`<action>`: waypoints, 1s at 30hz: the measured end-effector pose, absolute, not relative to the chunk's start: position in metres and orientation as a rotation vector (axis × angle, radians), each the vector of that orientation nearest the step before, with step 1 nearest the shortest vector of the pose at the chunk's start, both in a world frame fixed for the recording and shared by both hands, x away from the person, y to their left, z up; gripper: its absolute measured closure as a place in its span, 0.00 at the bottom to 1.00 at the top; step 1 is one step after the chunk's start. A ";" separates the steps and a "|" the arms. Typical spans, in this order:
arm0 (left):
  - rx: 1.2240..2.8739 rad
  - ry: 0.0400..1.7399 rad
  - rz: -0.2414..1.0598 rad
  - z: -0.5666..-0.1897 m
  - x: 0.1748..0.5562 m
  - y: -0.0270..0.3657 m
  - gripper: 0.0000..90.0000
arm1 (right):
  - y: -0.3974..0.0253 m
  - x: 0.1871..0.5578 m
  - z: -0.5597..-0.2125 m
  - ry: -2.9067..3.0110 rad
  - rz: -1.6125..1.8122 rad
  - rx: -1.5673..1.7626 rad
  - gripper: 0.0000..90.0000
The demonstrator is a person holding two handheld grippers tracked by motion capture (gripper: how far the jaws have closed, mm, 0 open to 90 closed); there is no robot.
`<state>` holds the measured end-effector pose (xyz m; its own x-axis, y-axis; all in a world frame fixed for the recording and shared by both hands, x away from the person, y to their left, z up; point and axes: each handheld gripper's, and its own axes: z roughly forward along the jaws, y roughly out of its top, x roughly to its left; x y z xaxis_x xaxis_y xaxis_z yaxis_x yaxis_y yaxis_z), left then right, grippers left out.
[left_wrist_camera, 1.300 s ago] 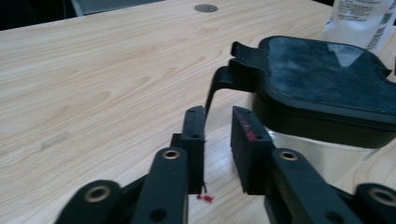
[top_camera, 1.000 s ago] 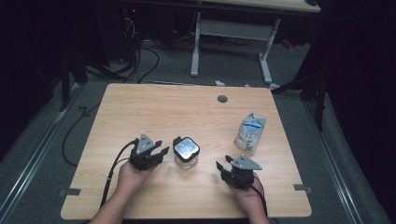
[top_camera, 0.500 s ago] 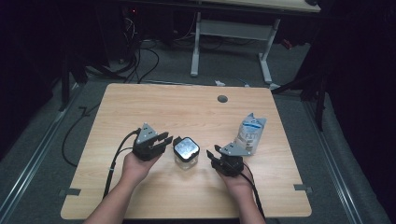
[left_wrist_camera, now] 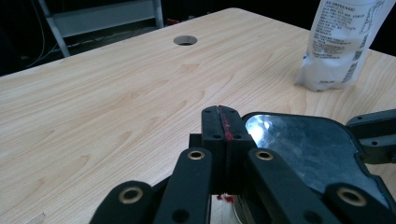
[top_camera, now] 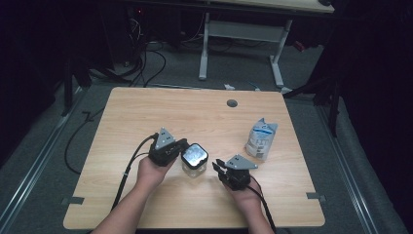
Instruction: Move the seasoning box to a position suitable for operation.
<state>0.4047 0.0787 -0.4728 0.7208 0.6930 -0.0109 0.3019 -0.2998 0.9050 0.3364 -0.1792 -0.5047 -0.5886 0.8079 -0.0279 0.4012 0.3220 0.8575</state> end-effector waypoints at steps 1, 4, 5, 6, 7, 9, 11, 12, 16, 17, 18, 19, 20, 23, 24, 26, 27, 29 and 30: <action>1.888 0.769 0.476 -0.473 0.405 0.079 1.00 | -0.177 0.335 -0.503 2.139 1.197 1.054 0.91; 1.885 0.767 0.479 -0.474 0.405 0.079 1.00 | -0.176 0.334 -0.502 2.137 1.212 1.046 0.93; 1.884 0.765 0.480 -0.474 0.405 0.079 1.00 | -0.176 0.334 -0.501 2.138 1.213 1.044 0.93; 1.883 0.768 0.489 -0.474 0.404 0.079 1.00 | -0.175 0.332 -0.499 2.134 1.223 1.031 0.94; 1.884 0.769 0.496 -0.474 0.404 0.079 1.00 | -0.175 0.332 -0.498 2.133 1.226 1.031 0.94; 1.885 0.767 0.494 -0.474 0.404 0.079 1.00 | -0.175 0.332 -0.497 2.131 1.230 1.026 0.94; 1.885 0.766 0.499 -0.474 0.404 0.079 1.00 | -0.175 0.332 -0.497 2.134 1.235 1.027 0.94; 1.885 0.766 0.499 -0.474 0.404 0.079 1.00 | -0.175 0.332 -0.497 2.134 1.235 1.027 0.94; 1.880 0.765 0.490 -0.475 0.405 0.080 1.00 | -0.173 0.332 -0.498 2.137 1.238 1.018 0.94; 1.876 0.766 0.489 -0.475 0.405 0.080 1.00 | -0.173 0.332 -0.497 2.140 1.240 1.015 0.94; 1.876 0.766 0.489 -0.475 0.405 0.080 1.00 | -0.173 0.332 -0.497 2.140 1.240 1.015 0.94; 1.876 0.765 0.490 -0.475 0.405 0.080 1.00 | -0.173 0.332 -0.497 2.141 1.242 1.014 0.95; 1.875 0.765 0.490 -0.476 0.405 0.080 1.00 | -0.173 0.332 -0.497 2.138 1.246 1.013 0.96; 1.865 0.768 0.483 -0.477 0.406 0.081 1.00 | -0.173 0.332 -0.496 2.135 1.254 1.004 1.00; 1.865 0.768 0.483 -0.477 0.406 0.081 1.00 | -0.173 0.332 -0.496 2.135 1.254 1.004 1.00; 1.860 0.771 0.481 -0.477 0.406 0.082 1.00 | -0.172 0.332 -0.495 2.132 1.259 1.002 1.00; 1.860 0.772 0.481 -0.477 0.406 0.082 1.00 | -0.172 0.332 -0.495 2.131 1.259 0.999 1.00; 1.854 0.776 0.480 -0.478 0.406 0.082 1.00 | -0.172 0.332 -0.495 2.130 1.259 0.998 1.00; 1.853 0.776 0.479 -0.478 0.407 0.083 1.00 | -0.172 0.332 -0.495 2.129 1.260 0.997 1.00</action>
<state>0.4065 0.0825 -0.4780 0.7122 0.7016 -0.0238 0.2931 -0.2663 0.9182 0.3320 -0.1717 -0.4951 -0.6256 0.7796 -0.0311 0.3482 0.3146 0.8831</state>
